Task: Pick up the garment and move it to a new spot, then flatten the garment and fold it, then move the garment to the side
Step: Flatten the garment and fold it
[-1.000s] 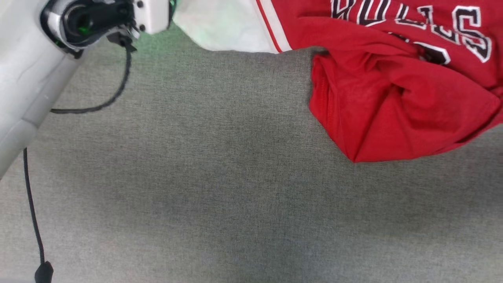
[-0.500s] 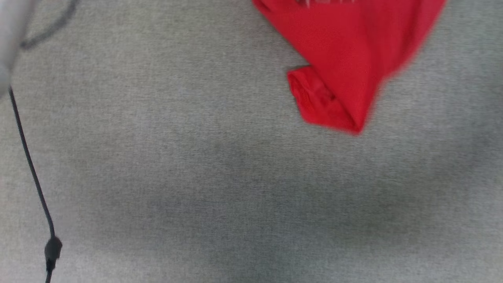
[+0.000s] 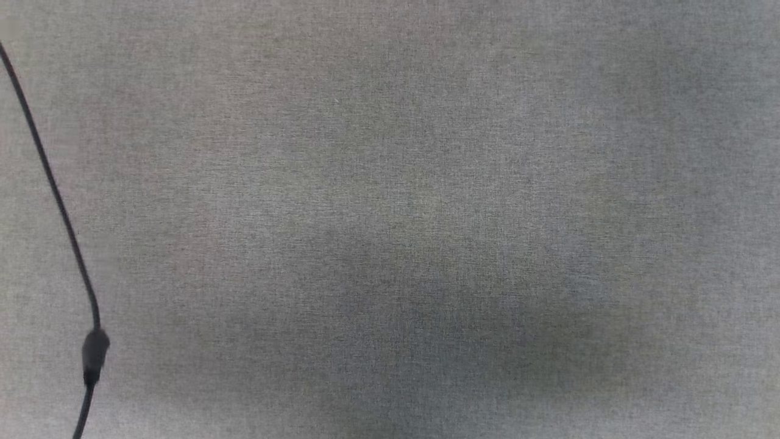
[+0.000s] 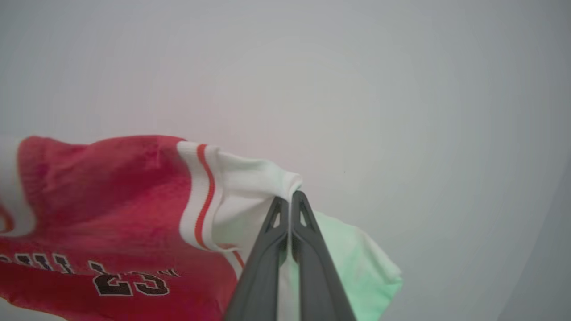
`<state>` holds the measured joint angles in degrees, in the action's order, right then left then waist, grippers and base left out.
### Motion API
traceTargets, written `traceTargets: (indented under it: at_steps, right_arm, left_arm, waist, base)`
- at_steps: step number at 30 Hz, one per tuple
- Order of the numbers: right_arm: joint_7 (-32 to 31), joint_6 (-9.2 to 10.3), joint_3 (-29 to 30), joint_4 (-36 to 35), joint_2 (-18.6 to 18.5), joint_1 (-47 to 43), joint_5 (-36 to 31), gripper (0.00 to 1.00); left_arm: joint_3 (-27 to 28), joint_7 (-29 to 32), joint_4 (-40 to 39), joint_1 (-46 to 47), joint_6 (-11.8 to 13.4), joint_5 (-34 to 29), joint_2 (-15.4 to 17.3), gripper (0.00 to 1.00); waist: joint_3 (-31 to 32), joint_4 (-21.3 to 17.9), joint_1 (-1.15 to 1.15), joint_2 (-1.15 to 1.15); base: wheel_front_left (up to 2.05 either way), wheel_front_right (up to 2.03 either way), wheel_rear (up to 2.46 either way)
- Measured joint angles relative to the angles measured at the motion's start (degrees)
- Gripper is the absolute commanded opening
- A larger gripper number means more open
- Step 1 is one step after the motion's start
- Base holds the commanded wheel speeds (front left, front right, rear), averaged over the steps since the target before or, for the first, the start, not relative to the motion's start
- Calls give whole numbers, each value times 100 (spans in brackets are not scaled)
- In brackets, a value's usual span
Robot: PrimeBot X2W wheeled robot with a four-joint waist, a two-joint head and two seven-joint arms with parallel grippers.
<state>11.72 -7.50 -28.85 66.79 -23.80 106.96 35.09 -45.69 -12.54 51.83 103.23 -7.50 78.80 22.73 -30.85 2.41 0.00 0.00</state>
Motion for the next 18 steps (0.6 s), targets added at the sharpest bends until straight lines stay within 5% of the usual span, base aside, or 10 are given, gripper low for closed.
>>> traceTargets:
  at_steps: [9,18]
  right_arm:
    - [53,0,-539,-561,-211,-1802,344,0]
    - [-26,0,-817,-2441,-1172,-4682,1255,0]
  left_arm:
    - [-274,108,-1418,-2103,0,690,564,0]
    - [-586,-119,-3346,-4769,0,1100,1206,0]
  waist:
    - [110,-11,0,0]
    - [487,53,0,0]
  base:
    - [0,0,0]
    - [0,0,0]
